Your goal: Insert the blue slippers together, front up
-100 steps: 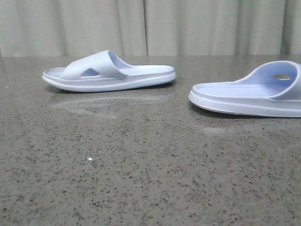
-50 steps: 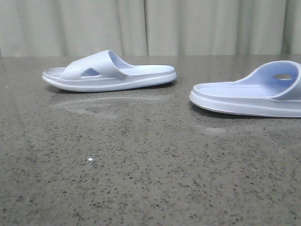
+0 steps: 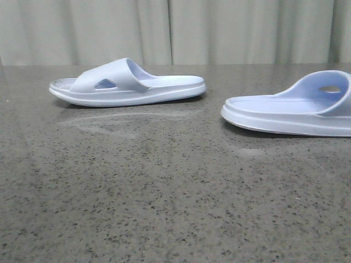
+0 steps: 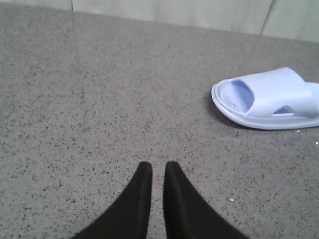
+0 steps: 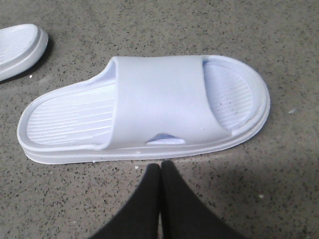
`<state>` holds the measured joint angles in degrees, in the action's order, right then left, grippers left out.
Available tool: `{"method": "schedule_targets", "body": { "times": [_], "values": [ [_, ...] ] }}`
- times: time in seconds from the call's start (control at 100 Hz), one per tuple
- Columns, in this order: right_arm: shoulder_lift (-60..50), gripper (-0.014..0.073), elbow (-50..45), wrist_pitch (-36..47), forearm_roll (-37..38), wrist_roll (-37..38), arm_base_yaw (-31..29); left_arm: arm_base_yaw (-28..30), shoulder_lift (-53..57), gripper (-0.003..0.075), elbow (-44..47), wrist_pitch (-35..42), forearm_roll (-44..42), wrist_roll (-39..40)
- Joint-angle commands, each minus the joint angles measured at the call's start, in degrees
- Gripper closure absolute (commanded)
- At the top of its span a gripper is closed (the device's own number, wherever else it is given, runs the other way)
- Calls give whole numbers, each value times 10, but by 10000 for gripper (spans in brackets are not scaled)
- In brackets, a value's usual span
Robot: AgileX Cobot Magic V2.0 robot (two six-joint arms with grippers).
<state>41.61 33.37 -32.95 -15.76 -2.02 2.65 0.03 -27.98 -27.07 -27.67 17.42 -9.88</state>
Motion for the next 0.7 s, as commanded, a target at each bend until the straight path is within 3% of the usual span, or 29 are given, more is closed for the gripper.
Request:
{"method": "schedule_targets", "body": {
  "times": [0.0,0.2,0.33,0.51,0.59,0.69],
  "values": [
    [15,652,30,26,11,0,-5,0,-36,704,-35,24,7,-4],
    [28,475,58,22,40,0,-12,0,-94,703,-68,20,8,-8],
    [28,377,64,20,52,0,-46,0,-110,682,-68,21,12,-18],
    [52,333,67,10,77,0,-113,0,-127,531,-69,32,25,-23],
    [75,321,67,10,77,0,-124,0,-134,429,-69,35,33,-23],
    [109,321,68,15,77,0,-125,0,-148,356,-73,31,47,-29]
  ]
}}
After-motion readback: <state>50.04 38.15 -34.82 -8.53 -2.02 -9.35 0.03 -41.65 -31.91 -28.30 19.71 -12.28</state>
